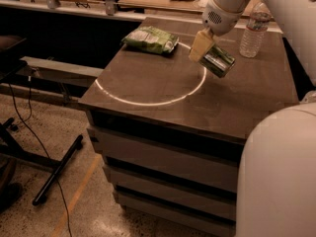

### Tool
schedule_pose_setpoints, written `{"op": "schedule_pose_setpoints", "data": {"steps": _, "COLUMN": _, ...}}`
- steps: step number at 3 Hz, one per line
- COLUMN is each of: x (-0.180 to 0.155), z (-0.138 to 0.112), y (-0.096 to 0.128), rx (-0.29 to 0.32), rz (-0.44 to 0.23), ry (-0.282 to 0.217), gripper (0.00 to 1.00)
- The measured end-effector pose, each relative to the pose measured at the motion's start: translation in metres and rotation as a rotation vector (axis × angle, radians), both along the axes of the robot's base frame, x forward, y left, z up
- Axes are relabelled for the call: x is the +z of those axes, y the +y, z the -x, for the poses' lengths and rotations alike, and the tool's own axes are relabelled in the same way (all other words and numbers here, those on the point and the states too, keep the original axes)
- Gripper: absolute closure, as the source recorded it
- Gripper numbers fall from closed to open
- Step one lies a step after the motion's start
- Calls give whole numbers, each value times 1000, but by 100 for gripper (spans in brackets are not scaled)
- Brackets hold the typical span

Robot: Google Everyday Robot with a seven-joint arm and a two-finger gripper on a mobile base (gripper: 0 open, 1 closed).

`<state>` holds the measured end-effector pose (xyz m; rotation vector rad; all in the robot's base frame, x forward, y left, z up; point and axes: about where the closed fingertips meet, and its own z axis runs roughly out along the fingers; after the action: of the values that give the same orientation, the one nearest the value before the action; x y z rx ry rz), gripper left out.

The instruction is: Place green can upright

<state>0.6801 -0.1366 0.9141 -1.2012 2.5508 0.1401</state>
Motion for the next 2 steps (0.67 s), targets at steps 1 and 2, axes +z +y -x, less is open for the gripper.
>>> {"op": "schedule_pose_setpoints", "data": {"steps": 1, "x": 0, "z": 0, "y": 0, "rx": 0, "rz": 0, "ry": 0, "gripper": 100}}
{"op": "schedule_pose_setpoints", "data": {"steps": 2, "x": -2, "z": -4, "y": 1, "rx": 3, "rz": -27, "ry": 0, "gripper": 100}}
